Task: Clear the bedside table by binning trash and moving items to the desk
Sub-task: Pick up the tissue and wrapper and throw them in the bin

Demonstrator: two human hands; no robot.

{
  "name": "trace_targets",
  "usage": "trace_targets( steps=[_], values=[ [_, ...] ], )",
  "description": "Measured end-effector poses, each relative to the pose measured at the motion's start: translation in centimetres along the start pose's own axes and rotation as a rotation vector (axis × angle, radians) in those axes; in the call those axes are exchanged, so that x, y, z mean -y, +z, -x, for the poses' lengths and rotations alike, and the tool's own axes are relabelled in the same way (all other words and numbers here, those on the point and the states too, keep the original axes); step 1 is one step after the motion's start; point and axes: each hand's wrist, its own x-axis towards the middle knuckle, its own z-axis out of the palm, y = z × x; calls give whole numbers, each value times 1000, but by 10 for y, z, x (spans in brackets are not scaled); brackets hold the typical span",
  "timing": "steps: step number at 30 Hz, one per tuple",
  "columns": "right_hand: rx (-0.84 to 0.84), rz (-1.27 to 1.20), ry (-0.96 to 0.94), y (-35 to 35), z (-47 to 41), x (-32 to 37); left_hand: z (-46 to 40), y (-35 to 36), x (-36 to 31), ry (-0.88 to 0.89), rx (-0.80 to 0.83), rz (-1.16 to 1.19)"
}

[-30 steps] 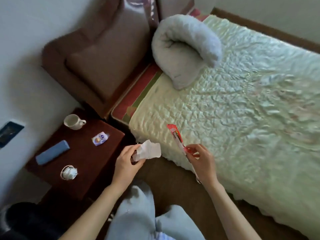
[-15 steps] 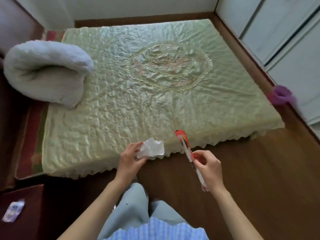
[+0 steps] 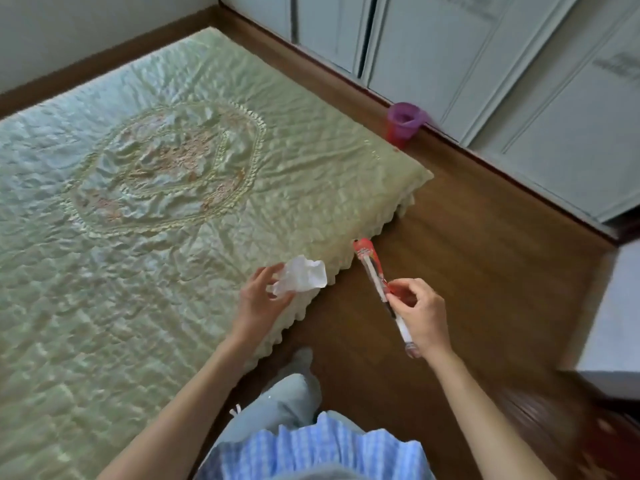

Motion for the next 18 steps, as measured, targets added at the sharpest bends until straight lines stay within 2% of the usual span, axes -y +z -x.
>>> trace_targets(
  steps=[9,14,18],
  values=[
    [-280,10,154,-51,-86,-24,-139,72,-65,175,243,-73],
    [-427,40,229,-103,-120,-60,-192,151,-109,260,376,-95],
    [-481,39,266,-153,-156,-104,-227,229,-148,334,421,-102]
  ],
)
